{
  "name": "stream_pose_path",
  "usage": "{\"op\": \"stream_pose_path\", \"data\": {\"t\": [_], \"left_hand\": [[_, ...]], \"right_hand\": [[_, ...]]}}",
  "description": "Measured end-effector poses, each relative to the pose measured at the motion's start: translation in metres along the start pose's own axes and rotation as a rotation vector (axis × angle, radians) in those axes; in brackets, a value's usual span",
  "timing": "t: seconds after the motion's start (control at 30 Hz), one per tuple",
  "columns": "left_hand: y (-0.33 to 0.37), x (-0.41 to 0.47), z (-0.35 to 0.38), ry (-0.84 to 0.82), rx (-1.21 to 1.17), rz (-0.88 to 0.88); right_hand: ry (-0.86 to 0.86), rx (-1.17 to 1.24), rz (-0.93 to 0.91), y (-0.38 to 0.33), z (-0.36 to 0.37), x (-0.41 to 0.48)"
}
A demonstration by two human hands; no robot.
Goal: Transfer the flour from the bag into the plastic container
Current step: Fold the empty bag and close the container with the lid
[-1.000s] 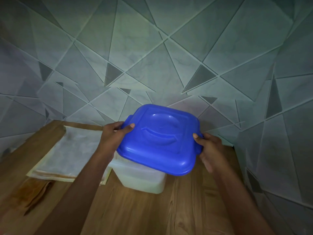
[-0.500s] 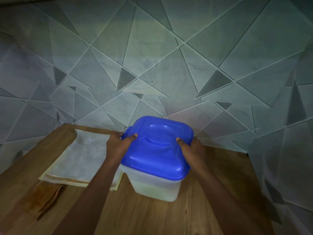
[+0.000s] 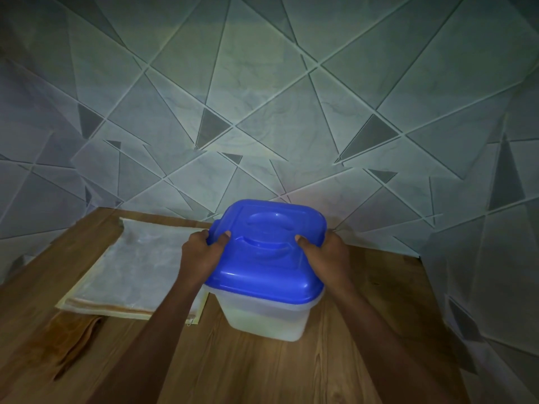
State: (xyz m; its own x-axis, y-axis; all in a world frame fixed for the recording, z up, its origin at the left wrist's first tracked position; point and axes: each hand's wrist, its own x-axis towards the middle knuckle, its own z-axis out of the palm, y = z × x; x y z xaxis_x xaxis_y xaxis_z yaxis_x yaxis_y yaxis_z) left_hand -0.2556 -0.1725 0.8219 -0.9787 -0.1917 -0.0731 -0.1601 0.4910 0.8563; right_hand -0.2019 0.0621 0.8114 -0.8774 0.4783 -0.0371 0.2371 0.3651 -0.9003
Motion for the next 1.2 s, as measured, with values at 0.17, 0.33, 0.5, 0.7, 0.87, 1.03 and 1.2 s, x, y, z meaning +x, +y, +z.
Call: {"op": "stream_pose_path", "data": {"t": [0.17, 0.33, 0.5, 0.7, 0.87, 1.03, 1.2], "left_hand": [[0.003, -0.004, -0.001, -0.078, 0.107, 0.037], [0.0, 0.005, -0.003, -0.194, 0.126, 0.028], [-0.006, 0.022, -0.003, -0.17, 0.209, -0.089], [-0.007, 0.029, -0.008, -0.266, -0.184, -0.235], [-0.013, 0.032, -0.007, -0.146, -0.145, -0.259], [-0.008, 0.025, -0.006, -0.07, -0.106, -0.173], [-0.009, 0.023, -0.006, -0.043, -0.09, -0.114]], "right_hand": [[0.046, -0.004, 0.092, 0.014, 0.009, 0.002], [-0.141, 0.621, 0.341, 0.024, 0.004, -0.002], [-0.253, 0.665, 0.4, 0.026, -0.001, -0.002], [0.011, 0.472, 0.317, 0.014, -0.009, -0.008], [0.177, 0.209, 0.196, 0.006, -0.009, -0.008], [0.122, 0.146, 0.181, 0.004, -0.002, -0.008], [0.096, 0.03, 0.164, -0.002, -0.004, -0.009]]}}
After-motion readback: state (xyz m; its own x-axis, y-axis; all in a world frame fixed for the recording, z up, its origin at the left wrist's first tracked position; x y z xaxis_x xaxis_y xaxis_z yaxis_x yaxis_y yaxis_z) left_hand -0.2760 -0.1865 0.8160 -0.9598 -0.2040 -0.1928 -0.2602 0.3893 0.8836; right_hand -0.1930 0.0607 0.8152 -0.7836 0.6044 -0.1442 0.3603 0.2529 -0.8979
